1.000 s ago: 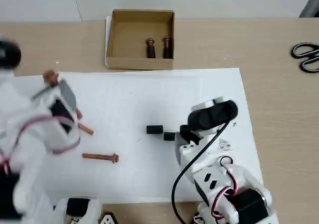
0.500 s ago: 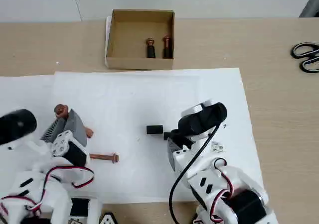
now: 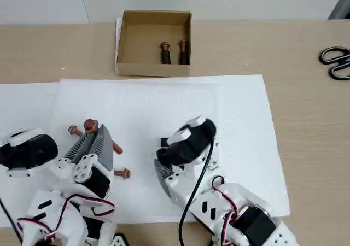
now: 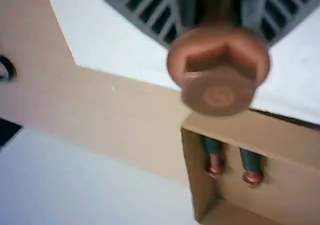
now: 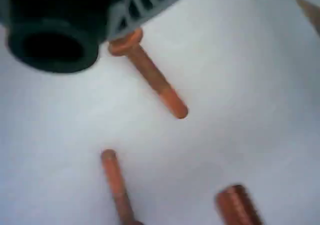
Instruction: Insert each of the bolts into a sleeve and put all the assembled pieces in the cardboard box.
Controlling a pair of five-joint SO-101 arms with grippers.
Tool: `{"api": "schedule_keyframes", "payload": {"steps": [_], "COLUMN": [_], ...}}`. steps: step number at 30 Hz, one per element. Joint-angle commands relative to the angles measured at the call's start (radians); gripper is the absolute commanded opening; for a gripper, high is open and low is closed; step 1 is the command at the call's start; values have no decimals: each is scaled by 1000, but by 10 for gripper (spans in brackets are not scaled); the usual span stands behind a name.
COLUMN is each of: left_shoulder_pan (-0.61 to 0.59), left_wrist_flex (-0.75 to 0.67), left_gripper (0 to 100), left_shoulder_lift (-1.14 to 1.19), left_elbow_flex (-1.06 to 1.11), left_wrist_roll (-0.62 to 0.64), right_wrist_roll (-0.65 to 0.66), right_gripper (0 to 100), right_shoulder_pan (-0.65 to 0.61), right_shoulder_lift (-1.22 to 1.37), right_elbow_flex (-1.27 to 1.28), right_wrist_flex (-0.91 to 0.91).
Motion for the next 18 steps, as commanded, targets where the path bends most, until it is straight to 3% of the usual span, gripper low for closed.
{"api": "schedule_keyframes", "payload": {"steps": [1, 14, 18], "left_shoulder_pan": [46, 176, 209], "left_wrist_flex": [-31, -34, -34], "left_gripper": [6, 6, 6], "left_shoulder_lift": [-34, -38, -37], "left_elbow_flex": [2, 2, 2], "left_wrist_roll": [8, 8, 8], "right_wrist_roll": [12, 12, 66], "right_gripper": [4, 4, 4], "right_shoulder_pan": [-45, -110, -136], "right_shoulder_lift": [-5, -5, -5], "right_elbow_flex": [-6, -2, -2], "right_wrist_flex": [-31, -30, -33]}}
